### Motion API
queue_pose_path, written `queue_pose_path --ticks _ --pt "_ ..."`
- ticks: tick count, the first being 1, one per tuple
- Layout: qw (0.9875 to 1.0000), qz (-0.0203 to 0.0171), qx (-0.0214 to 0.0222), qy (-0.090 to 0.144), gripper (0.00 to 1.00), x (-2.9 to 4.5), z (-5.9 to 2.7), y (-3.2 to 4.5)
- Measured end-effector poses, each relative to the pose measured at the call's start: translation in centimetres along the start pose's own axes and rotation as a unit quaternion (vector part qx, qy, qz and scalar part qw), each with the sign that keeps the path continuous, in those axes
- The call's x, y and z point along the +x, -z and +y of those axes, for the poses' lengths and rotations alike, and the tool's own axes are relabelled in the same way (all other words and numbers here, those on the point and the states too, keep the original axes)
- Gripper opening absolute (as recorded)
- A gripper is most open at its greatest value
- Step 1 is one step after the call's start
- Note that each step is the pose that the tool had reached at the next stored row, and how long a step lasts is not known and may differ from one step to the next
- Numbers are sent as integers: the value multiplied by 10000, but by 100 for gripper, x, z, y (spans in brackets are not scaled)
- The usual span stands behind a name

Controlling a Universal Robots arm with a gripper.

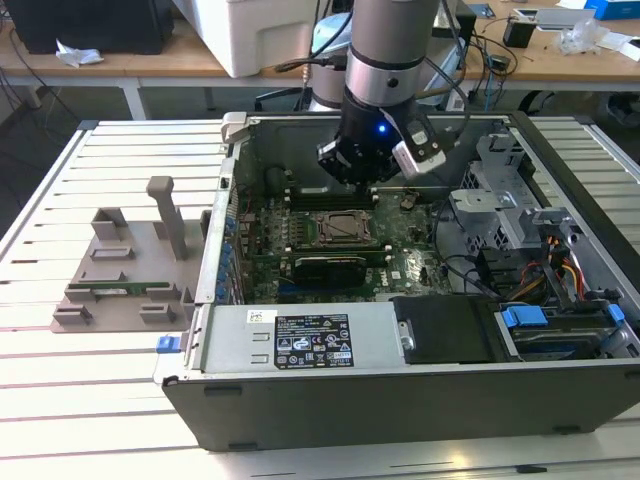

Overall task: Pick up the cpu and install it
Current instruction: 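Install the second cpu locking lever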

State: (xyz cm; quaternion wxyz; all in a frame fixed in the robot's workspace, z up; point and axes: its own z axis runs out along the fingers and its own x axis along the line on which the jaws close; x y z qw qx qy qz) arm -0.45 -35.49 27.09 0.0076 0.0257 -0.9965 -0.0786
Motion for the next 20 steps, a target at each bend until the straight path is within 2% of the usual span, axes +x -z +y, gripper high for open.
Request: queue_pose_path --ticks 6,8,11,13,15,18,20 --pt "10000 1 5 0 11 51 -119 -49" --pt "10000 0 8 -1 11 93 -227 -107" --pt "10000 0 8 0 11 129 -291 -159" --pt "10000 1 11 0 11 200 -319 -216" --pt "10000 0 12 -1 11 324 -332 -277" --pt "10000 2 12 9 11 441 -351 -424" --pt "10000 3 11 15 11 468 -356 -462"
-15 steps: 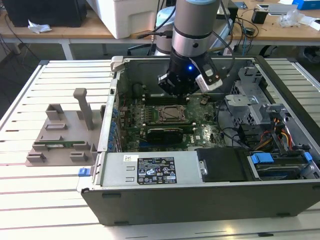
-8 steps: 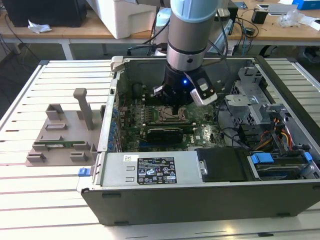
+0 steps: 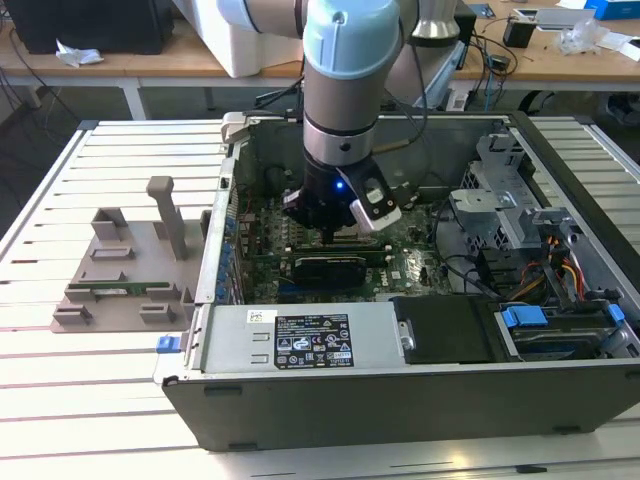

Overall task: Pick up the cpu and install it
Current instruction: 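Install the second cpu locking lever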

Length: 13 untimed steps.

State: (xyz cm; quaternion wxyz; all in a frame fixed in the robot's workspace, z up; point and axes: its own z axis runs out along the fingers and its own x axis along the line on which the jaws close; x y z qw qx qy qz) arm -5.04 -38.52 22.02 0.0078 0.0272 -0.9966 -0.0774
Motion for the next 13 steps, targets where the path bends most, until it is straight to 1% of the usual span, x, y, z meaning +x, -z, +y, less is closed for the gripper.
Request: queue_pose_path --ticks 2,3,7,10,13 --pt "10000 1 1 9 11 48 -9 -71" --pt "10000 4 1 22 11 74 -11 -92" --pt "9999 17 3 102 11 138 1 -142" --pt "9999 21 4 130 11 139 93 -188" --pt "9999 22 2 141 11 136 130 -221"
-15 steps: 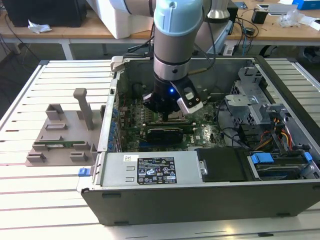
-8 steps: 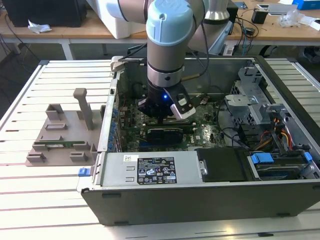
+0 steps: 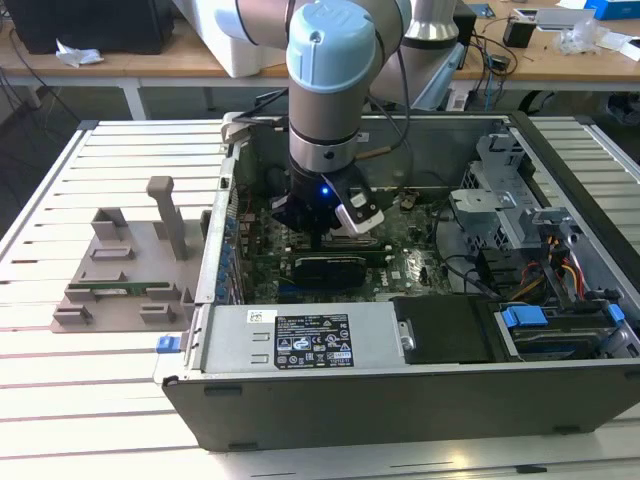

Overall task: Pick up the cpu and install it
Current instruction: 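Install the second cpu locking lever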

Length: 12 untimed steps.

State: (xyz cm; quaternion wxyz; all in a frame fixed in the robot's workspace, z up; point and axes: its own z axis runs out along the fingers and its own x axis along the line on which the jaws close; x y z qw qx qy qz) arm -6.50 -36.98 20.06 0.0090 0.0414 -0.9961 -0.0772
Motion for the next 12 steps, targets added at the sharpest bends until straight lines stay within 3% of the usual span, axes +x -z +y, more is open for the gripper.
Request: queue_pose_path --ticks 5,9,12 --pt "10000 -10 -1 8 11 5 19 -12" --pt "10000 -20 1 10 11 -4 48 101" --pt "10000 -14 0 8 11 -102 91 104"
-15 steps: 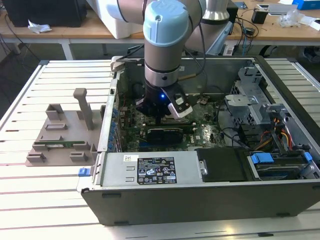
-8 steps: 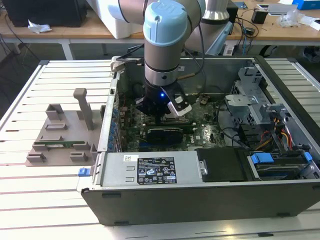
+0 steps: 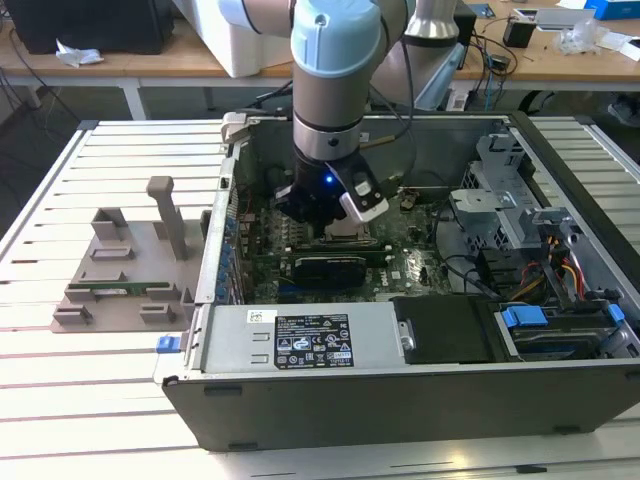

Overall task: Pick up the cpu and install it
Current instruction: 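Install the second cpu locking lever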

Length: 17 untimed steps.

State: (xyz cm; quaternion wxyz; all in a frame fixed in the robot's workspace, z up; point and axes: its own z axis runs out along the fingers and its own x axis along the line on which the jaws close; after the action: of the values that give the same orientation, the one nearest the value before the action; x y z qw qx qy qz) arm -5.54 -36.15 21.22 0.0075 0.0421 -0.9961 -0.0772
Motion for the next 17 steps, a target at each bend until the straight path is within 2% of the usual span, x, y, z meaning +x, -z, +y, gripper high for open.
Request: queue_pose_path --ticks 4,6,8,10,11,12,14,16,17 --pt "10000 40 11 -6 11 -188 45 -7" --pt "10000 65 38 -10 11 -319 84 -13" --pt "9999 84 121 -14 11 -426 140 -22" --pt "9996 96 255 -19 11 -456 199 -30" --pt "9994 103 343 -21 11 -459 232 -31" --pt "9987 115 490 -24 11 -464 282 -21" --pt "9984 120 543 -26 11 -465 319 35" --pt "9984 121 556 -26 11 -466 349 140" --pt "9984 121 558 -26 11 -465 366 218"
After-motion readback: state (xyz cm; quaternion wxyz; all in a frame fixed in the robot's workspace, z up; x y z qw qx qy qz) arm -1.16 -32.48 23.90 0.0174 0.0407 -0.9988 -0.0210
